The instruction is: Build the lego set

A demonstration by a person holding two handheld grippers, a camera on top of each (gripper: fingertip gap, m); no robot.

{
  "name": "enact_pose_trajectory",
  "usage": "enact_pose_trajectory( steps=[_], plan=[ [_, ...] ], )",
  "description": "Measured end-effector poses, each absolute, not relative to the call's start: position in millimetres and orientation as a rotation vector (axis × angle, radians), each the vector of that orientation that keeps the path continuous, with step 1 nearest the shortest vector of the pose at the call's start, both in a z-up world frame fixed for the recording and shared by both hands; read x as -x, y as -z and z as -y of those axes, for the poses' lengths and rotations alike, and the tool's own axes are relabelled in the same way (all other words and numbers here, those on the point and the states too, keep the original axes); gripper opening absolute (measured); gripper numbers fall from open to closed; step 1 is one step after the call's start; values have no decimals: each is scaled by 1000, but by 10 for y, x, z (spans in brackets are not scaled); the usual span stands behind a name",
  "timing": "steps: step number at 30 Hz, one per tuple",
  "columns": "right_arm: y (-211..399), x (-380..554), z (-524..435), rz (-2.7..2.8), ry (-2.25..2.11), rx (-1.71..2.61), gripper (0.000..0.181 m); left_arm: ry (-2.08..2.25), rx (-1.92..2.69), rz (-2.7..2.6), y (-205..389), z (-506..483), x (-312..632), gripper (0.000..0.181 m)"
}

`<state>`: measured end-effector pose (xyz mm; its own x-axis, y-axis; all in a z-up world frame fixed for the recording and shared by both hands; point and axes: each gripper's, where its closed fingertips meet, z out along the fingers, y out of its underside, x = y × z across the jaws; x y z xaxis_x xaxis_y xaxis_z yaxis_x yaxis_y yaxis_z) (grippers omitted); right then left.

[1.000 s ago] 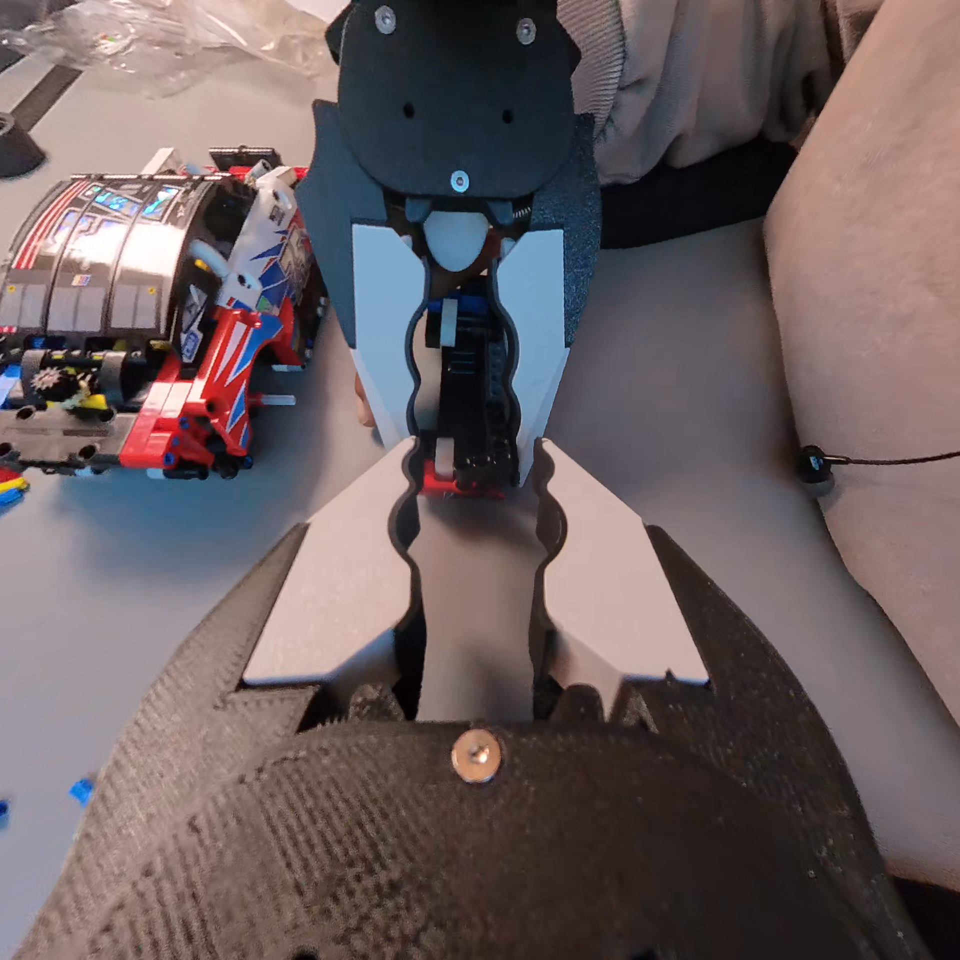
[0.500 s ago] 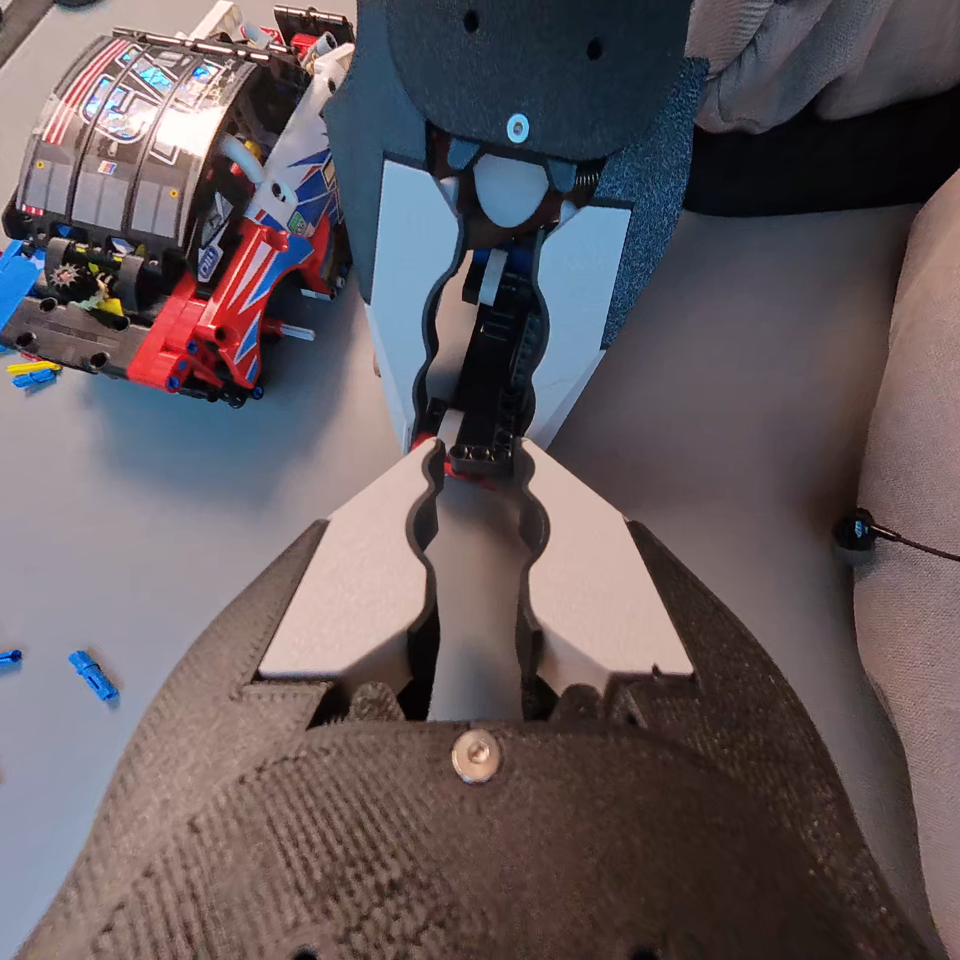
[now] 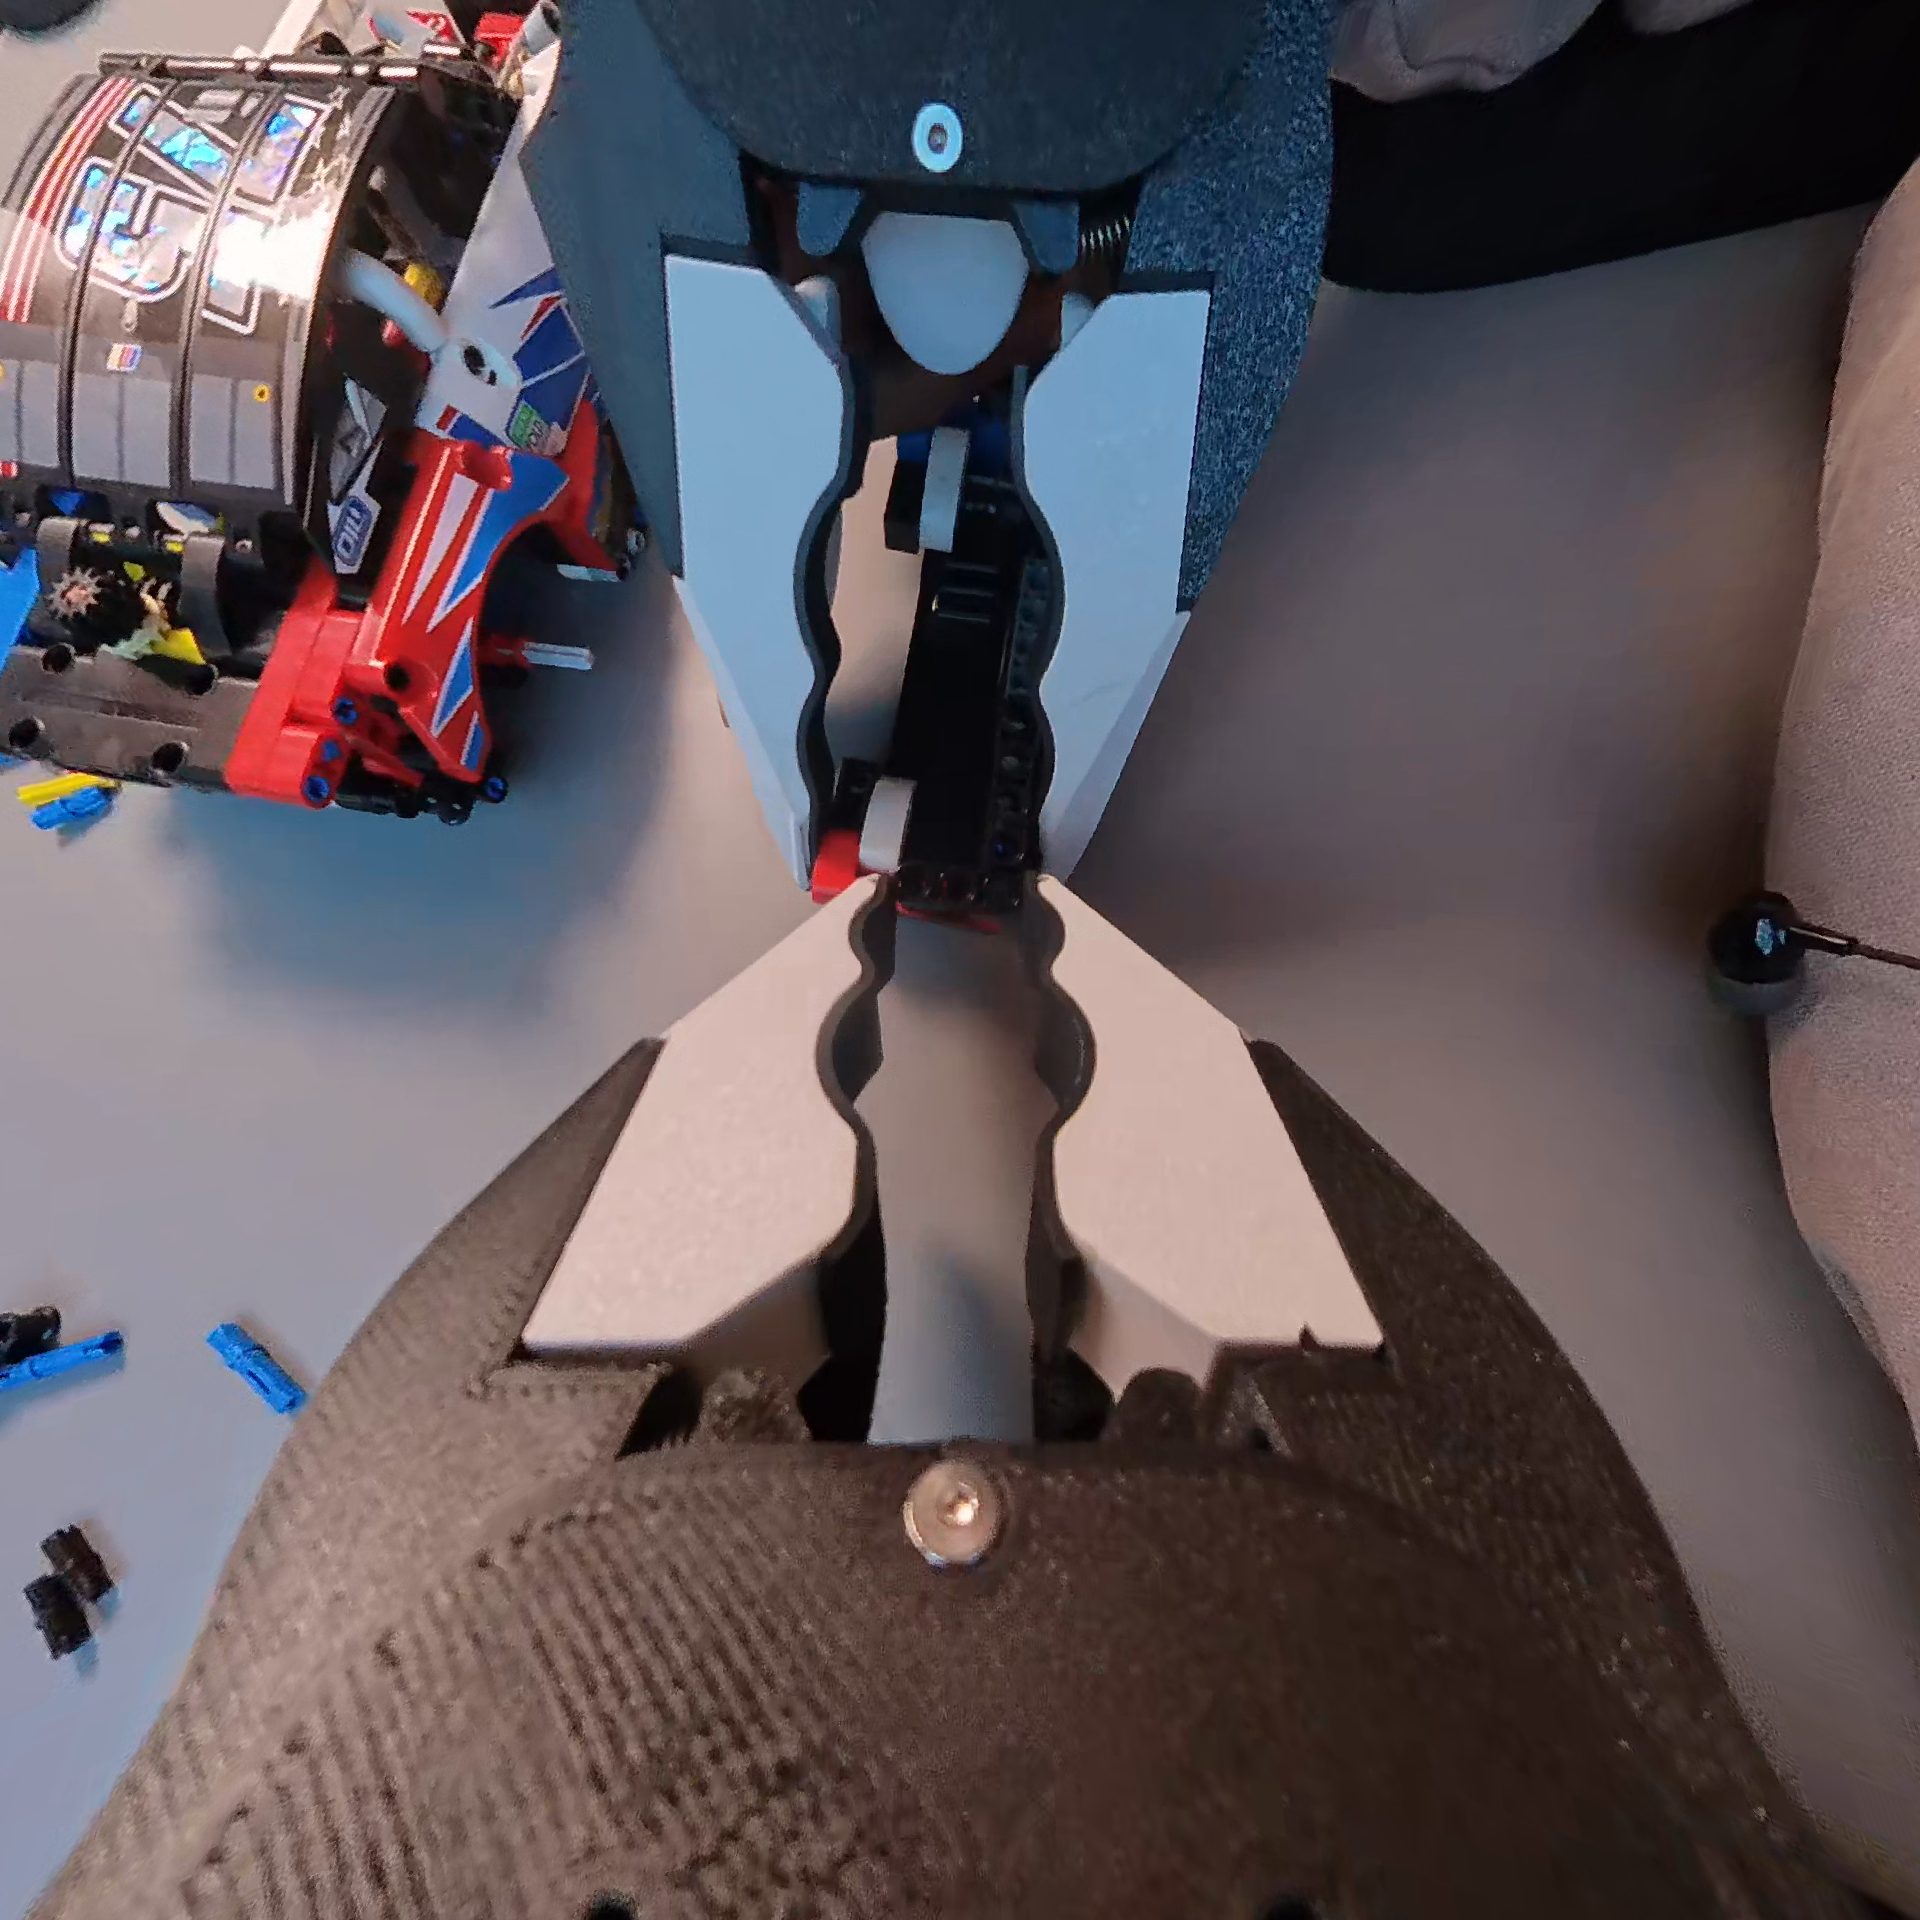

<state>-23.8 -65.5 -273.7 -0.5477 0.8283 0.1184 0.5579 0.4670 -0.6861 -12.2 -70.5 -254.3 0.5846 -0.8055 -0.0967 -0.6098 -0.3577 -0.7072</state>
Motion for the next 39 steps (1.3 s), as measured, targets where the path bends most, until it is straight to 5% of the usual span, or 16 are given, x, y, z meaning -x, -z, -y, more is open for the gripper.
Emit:
enact_pose_trajectory(
  steps=[39],
  plan=[
    [2742,236,589,2243,-808,1212,43,318,2166,-1439,2592,669,146,22]
  ],
)
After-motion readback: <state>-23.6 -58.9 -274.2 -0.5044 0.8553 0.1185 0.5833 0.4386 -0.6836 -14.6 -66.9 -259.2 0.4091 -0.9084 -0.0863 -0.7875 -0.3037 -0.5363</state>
